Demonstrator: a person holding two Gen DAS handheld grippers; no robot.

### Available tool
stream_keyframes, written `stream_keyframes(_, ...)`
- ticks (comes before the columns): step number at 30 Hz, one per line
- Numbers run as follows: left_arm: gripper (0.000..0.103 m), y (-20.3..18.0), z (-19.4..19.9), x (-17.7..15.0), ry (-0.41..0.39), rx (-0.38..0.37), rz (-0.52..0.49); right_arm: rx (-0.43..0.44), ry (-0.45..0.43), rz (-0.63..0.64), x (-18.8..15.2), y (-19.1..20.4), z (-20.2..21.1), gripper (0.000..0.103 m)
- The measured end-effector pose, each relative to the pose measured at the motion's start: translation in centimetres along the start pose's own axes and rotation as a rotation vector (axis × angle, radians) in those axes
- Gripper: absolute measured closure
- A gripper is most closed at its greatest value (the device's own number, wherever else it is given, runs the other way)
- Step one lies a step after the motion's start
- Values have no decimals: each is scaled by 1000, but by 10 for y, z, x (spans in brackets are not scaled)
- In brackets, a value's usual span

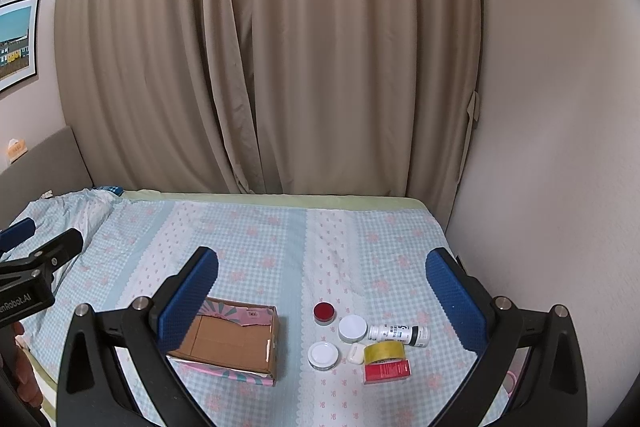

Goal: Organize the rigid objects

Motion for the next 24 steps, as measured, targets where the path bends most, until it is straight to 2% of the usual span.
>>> stream_keyframes(24,0,4,-4,1,9,-12,8,3,7,4,-6,3,-1,0)
Point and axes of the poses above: each gripper's, at about its wrist camera, not at the fingertips, and z roughly against the way its jaws point, y to its left, x to its top, the point moved 10 cm from there along -z, roughly the way its jaws point, and after that the axes turned 5 degrees about y, right-handed, at the moved point
